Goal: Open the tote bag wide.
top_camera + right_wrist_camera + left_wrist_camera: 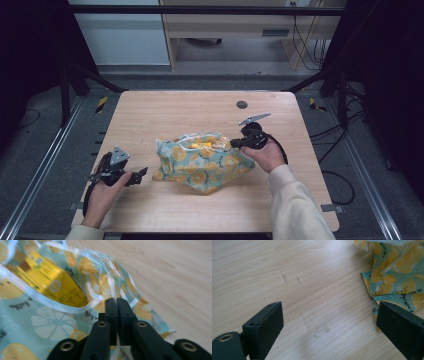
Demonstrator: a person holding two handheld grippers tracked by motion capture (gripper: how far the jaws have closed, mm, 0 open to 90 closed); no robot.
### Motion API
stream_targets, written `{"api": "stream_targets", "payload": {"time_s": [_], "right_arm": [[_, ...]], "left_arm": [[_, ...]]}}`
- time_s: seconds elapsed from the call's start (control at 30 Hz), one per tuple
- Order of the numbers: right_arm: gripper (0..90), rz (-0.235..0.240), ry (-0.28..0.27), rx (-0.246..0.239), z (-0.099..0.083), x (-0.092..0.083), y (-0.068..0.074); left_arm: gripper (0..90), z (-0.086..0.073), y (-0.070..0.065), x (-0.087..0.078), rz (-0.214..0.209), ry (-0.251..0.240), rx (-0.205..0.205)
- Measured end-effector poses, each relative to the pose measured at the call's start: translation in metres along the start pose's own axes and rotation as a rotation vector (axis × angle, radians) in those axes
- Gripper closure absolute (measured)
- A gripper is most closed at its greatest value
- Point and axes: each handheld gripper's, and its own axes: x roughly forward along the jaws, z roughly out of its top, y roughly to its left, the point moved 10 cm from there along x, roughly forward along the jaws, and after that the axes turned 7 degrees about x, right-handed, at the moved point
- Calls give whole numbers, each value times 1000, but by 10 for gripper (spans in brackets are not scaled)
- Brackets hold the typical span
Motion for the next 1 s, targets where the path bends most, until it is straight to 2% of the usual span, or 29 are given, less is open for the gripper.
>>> {"api": "stream_targets", "payload": {"time_s": [0.03,0.07,0.17,0.23,0.27,0.3,0.4,0.43,0.47,0.5,0.53,0.57,0.6,0.63,0.73,0.83,0.87,1.0], "right_arm": [[900,13,-30,-10,9,-9,6],[900,13,-30,-10,9,-9,6],[900,15,-84,-38,27,-27,19],[900,19,-99,-47,31,-30,22],[900,35,-143,-70,43,-42,35],[900,35,-143,-70,43,-42,35],[900,61,-203,-104,58,-60,59],[900,61,-203,-104,58,-60,59],[900,71,-217,-117,62,-64,66],[900,79,-241,-143,67,-74,78],[900,79,-241,-143,67,-74,78],[900,87,-267,-166,70,-83,90],[900,87,-267,-166,70,-83,90],[900,100,-287,-185,70,-93,103],[900,115,-305,-219,66,-103,119],[900,126,-305,-233,61,-107,127],[900,137,-306,-248,57,-109,134],[900,156,-309,-262,49,-112,142]], "left_arm": [[71,0,0,0,-1,1,0],[71,0,0,0,1,0,0],[71,1,0,-1,0,-1,2],[71,1,-1,-1,-1,0,5],[71,1,-1,-2,-3,0,7],[72,1,-1,-2,-3,0,7],[73,1,-1,-2,-7,1,7],[73,0,-1,-2,-8,3,7],[73,0,-1,-2,-9,3,6],[74,0,-1,-2,-10,4,5],[74,0,-1,-3,-10,4,6],[75,1,-1,-3,-7,-2,2],[75,1,-1,-4,-6,-6,-2],[75,0,0,-6,-2,-4,11],[75,0,2,-9,7,-14,-4],[76,-1,3,-9,7,-13,-14],[78,-1,2,-9,5,-6,-12],[87,-1,1,-8,3,-4,-5]]}}
